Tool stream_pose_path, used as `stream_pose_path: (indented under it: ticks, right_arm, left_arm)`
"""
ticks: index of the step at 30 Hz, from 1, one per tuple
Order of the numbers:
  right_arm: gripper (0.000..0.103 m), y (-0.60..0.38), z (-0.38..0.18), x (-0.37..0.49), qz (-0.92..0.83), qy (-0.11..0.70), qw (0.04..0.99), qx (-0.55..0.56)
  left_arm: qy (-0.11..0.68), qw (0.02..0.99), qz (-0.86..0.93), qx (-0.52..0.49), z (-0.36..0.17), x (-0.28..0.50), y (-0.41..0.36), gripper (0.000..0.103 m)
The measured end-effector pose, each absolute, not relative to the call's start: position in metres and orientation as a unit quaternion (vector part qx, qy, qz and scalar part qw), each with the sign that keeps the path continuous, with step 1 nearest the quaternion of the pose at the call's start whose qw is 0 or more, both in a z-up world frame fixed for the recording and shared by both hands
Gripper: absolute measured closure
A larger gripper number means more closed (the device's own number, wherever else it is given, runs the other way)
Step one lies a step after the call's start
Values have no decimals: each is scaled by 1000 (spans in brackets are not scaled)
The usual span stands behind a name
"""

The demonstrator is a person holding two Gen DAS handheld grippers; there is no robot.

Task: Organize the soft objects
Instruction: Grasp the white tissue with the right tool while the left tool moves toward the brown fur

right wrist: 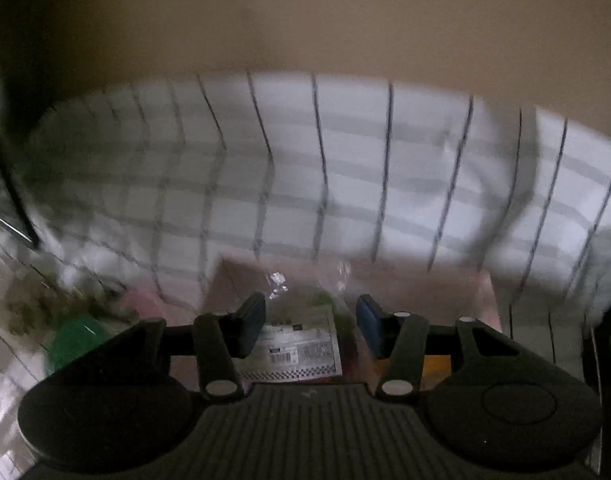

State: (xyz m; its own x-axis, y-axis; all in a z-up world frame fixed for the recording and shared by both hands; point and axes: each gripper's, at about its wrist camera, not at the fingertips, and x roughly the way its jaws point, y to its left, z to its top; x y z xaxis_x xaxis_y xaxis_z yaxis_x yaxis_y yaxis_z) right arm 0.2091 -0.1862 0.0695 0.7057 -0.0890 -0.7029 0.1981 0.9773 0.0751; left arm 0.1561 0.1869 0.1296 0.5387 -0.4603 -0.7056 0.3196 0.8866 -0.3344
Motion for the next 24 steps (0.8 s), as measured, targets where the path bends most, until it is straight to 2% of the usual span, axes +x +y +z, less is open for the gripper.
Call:
stream_pose_path:
  ticks: [6,9,13,19,24]
  right_arm:
    - [53,-200,45,196,-87,420,897,108]
    - [53,-204,53,190,-75,396,908,113]
    - [51,-185,84,168,-76,330,940,48]
    - [34,-124,126,124,-38,237,970,-28]
    - [33,-68,109,105,41,271,960,-52]
  left_arm:
    - [438,882,-130,-119,109,140,258,61]
    - [440,884,-80,-137,101,138,280,61]
    - [422,894,-44,-142,102,139,301,61]
    - [421,895,-118,-92,100,145,276,61]
    - [417,888,-193,-22,93,144,235,61]
